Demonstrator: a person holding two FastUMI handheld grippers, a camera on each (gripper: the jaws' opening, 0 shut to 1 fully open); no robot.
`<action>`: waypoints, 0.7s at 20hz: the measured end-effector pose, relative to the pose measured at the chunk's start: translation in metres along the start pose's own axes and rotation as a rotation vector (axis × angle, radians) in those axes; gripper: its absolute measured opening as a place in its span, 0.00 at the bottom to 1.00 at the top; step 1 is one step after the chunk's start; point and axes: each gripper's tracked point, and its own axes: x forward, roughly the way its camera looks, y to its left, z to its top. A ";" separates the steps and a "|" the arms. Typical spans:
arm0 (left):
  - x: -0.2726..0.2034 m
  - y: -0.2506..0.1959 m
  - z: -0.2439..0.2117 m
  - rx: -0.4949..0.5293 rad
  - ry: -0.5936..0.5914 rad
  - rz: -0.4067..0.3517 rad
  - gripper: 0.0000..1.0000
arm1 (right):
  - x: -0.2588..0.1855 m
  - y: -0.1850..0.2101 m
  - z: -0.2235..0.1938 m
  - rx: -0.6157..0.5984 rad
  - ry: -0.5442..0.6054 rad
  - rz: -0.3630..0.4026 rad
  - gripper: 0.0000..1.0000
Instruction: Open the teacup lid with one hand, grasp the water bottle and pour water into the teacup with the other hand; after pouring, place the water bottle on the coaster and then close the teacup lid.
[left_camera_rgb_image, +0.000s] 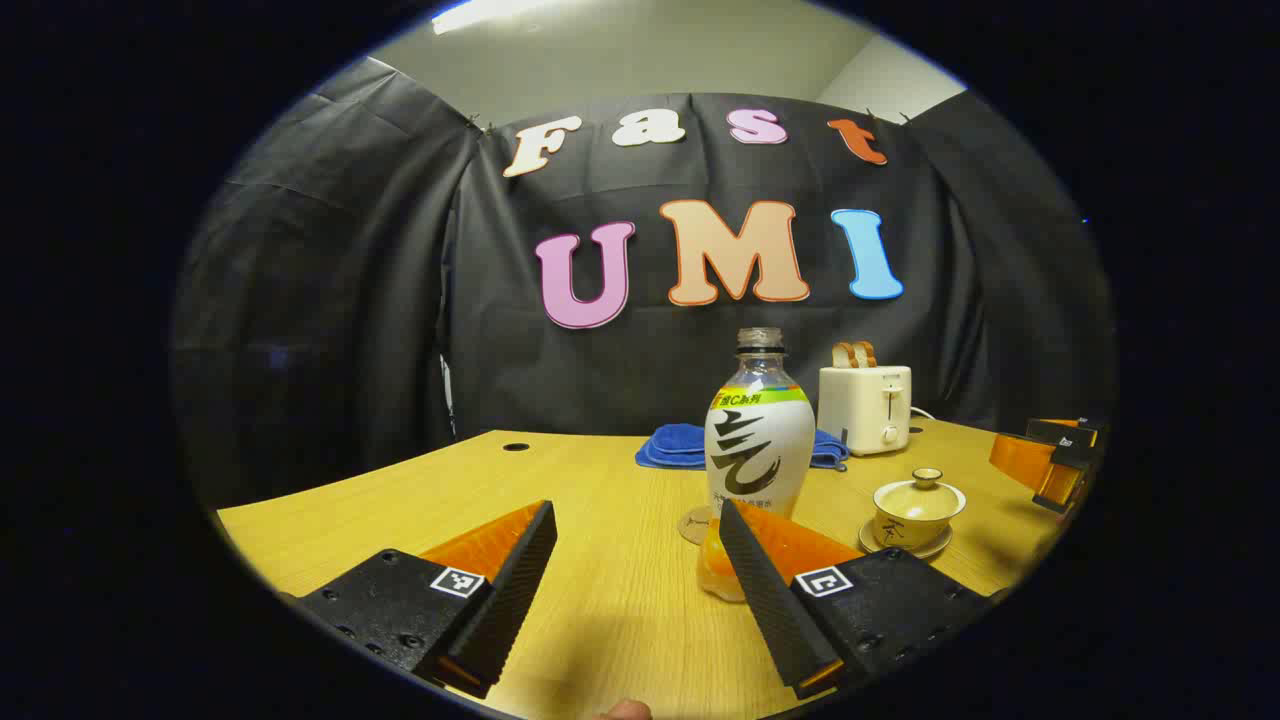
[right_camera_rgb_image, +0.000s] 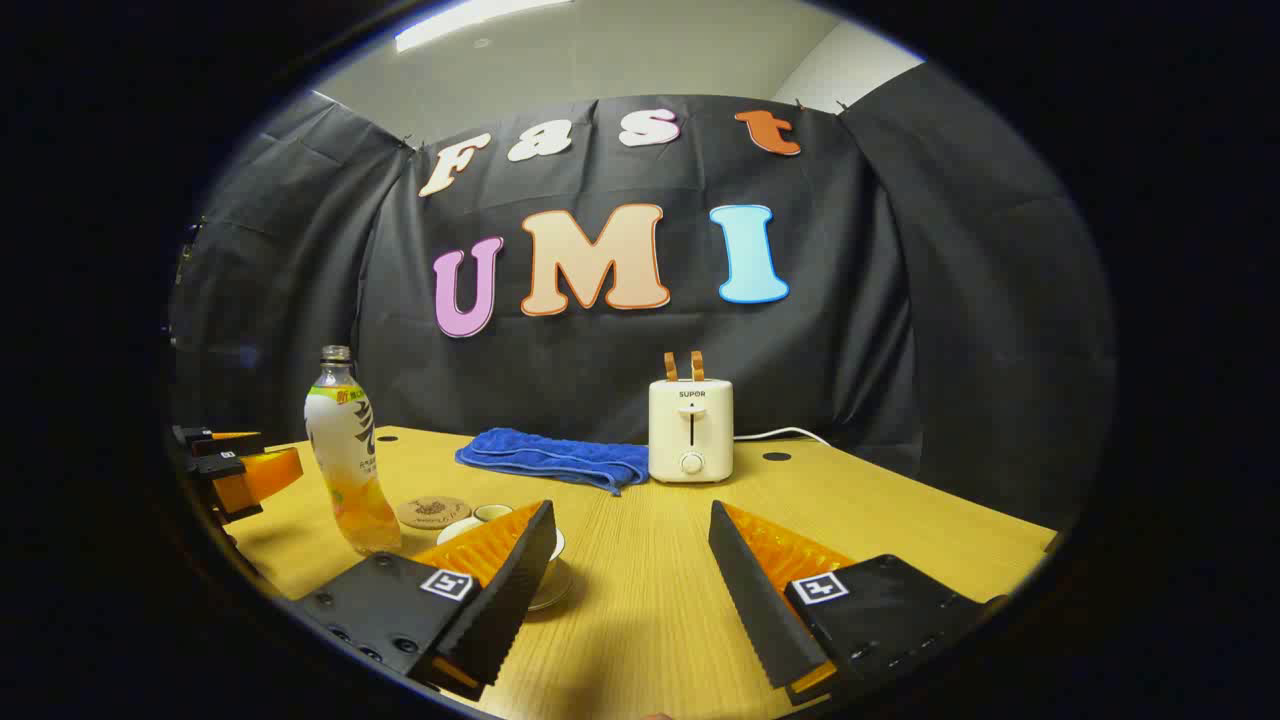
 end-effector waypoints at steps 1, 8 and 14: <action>0.000 0.003 0.000 0.000 0.000 0.007 0.96 | -0.001 0.003 0.002 0.001 -0.007 0.008 0.94; 0.002 0.002 0.000 -0.001 0.004 0.004 0.95 | -0.001 0.011 0.001 0.002 0.002 0.051 0.94; 0.002 0.004 -0.001 -0.002 0.002 0.015 0.95 | 0.001 0.008 0.001 0.001 0.001 0.034 0.98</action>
